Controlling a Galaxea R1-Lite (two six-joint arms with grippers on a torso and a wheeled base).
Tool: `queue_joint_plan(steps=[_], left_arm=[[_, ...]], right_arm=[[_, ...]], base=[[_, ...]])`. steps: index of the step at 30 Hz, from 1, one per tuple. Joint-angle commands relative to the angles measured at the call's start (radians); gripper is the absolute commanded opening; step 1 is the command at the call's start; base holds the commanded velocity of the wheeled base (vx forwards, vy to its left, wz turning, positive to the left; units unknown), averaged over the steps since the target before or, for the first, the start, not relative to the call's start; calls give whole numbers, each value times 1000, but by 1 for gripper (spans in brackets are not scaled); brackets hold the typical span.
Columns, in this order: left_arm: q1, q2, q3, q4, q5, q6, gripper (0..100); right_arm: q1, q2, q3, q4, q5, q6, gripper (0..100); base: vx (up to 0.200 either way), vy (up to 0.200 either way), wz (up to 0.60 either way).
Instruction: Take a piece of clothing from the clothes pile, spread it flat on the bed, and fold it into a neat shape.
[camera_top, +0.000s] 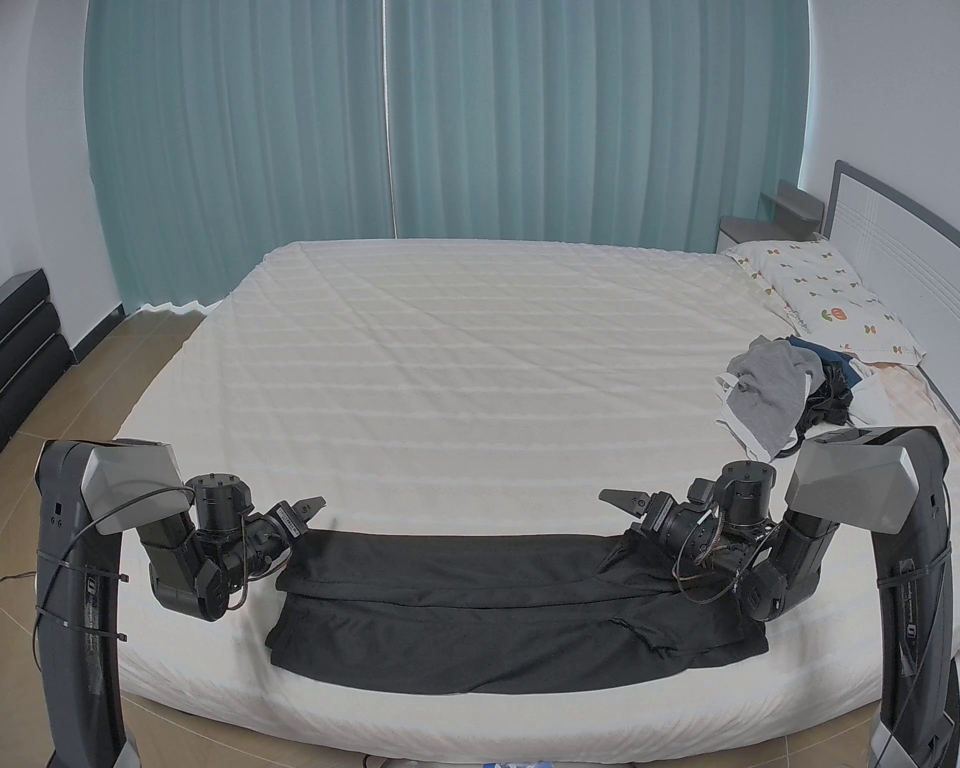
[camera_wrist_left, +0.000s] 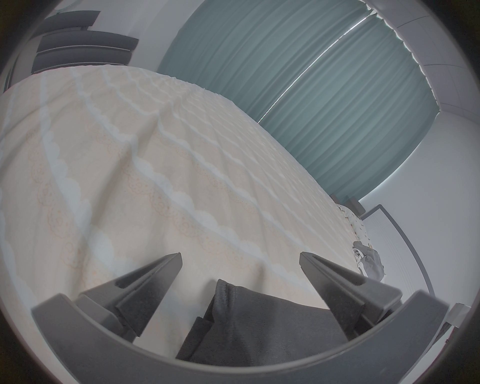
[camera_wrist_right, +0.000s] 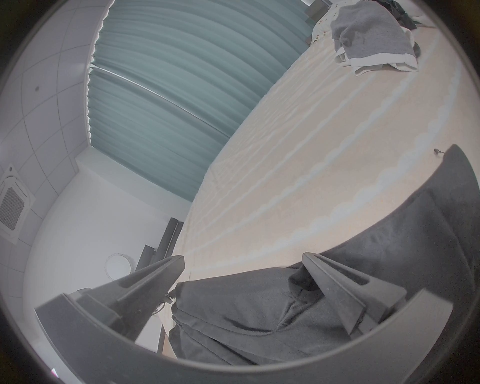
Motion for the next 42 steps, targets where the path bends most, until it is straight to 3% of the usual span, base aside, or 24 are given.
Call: queue_joint_plan(steps=[1,10,16,20,28,42], left_arm=[[1,2,-1,0,0,-1,100],[1,2,-1,0,0,-1,100],[1,2,-1,0,0,-1,100],[1,2,-1,0,0,-1,100],[1,2,-3,0,0,-1,100],[1,2,-3,1,0,-1,100]], right_arm=[[1,32,-1,-22,-5,9,100],[-12,-8,80,-93,-19,-3,100],[-8,-18,161,-104,-17,-92,100],[3,-14,166,-99,-14,-105,100],[43,26,107,-76,-9,-105,100],[35,71,-15,-12,3,-80,100]], base=[[0,0,0],[0,0,0],[0,0,0],[0,0,0],[0,0,0],[0,0,0]])
